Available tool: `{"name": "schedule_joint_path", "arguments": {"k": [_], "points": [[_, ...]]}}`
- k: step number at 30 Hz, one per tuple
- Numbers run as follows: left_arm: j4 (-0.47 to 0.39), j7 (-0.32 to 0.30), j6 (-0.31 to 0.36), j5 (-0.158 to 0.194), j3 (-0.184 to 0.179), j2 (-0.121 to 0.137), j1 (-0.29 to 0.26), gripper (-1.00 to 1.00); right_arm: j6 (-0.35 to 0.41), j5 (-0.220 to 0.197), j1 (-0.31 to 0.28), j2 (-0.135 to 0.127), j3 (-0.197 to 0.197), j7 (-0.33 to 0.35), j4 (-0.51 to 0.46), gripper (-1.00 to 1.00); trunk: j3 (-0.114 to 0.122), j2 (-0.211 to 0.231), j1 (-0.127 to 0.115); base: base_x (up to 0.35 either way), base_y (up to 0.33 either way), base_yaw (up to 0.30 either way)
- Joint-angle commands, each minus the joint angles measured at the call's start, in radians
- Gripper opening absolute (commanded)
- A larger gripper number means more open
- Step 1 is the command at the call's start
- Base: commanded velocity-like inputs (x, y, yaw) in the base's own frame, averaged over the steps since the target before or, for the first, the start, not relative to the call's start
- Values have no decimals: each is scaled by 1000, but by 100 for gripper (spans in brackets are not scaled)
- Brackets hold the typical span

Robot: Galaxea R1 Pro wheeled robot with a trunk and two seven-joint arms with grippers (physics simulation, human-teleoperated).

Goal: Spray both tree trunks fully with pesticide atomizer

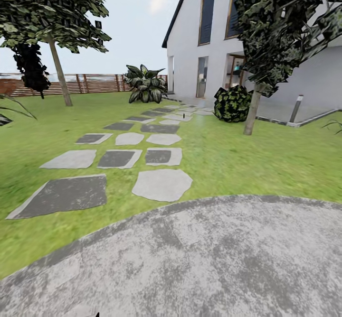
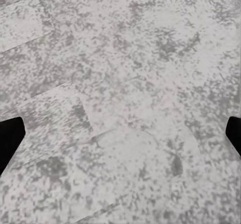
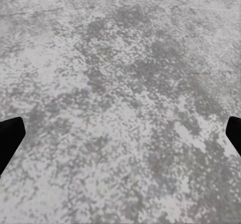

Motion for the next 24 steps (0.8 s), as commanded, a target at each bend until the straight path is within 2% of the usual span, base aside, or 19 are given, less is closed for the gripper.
{"name": "schedule_joint_path", "arguments": {"k": [1, 24], "points": [[0, 0, 0, 0, 0, 0, 0, 100, 0, 0, 0, 0, 0, 0, 2, 100, 0, 0, 0, 335, 0, 0], [0, 2, 0, 0, 0, 0, 0, 100, 0, 0, 0, 0, 0, -1, 6, 100, 0, 0, 0, 335, 0, 0]]}}
